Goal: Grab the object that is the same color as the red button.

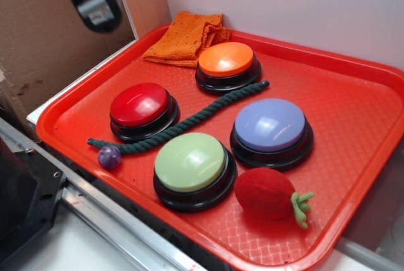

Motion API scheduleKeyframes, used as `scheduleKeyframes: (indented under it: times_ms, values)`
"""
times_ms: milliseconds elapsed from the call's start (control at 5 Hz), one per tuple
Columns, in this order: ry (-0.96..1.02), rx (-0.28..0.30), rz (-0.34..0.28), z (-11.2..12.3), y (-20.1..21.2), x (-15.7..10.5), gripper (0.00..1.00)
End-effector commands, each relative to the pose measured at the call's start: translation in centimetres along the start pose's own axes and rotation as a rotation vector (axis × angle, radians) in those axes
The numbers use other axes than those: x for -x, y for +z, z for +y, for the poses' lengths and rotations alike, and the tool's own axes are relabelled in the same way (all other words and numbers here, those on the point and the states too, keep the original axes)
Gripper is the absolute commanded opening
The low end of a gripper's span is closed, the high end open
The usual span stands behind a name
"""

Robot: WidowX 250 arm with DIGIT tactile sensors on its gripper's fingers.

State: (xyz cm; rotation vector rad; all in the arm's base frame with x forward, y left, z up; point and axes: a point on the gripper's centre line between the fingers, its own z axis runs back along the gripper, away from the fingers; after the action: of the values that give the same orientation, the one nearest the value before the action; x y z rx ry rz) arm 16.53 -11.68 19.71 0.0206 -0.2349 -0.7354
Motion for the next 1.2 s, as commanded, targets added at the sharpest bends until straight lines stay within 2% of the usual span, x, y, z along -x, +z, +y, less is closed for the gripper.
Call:
scheduleKeyframes:
  times_ms: [0, 200, 400, 800, 1000]
  values:
    - [-0.513, 0.053, -0.08, -3.8, -3.3, -2.3, 1.0]
    - [-0.743, 0.139, -0.147, -4.3, -4.9, -2.4, 1.0]
    - [-0.773, 0.129, -0.104, -5.3, -6.4, -2.8, 1.0]
    - [-0.787, 0.161, -0.052, -7.3, -9.9, -3.2, 1.0]
    - [-0.788, 0.145, -0.012, -8.1, -12.2, -3.7, 1.0]
